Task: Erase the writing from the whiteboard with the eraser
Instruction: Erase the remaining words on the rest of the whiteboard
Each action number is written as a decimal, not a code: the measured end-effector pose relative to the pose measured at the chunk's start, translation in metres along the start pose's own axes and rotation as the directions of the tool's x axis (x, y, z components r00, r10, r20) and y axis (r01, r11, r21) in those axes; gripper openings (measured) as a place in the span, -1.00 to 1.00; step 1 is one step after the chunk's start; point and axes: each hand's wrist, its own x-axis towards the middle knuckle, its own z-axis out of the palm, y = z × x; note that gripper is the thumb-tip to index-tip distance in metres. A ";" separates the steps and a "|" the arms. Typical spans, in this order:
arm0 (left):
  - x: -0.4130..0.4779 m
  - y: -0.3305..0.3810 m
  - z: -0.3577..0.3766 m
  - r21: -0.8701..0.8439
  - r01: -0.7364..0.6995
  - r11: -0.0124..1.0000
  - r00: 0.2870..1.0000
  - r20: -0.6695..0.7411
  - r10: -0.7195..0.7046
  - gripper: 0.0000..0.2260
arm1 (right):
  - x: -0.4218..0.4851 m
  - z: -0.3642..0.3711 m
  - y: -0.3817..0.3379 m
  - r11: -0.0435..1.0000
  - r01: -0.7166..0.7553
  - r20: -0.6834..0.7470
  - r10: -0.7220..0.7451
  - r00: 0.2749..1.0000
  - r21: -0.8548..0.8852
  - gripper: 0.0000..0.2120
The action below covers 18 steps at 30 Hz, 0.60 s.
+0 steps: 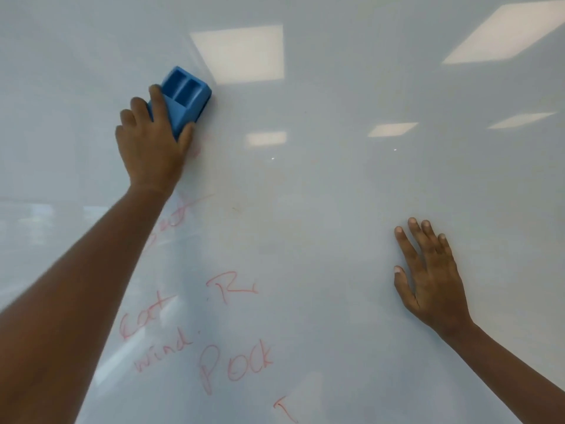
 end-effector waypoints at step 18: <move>-0.031 -0.032 0.003 -0.007 -0.145 0.989 0.989 -0.036 0.145 -0.46 | -0.002 0.003 0.002 1.000 -0.010 -0.015 0.010 1.000 0.004 -0.53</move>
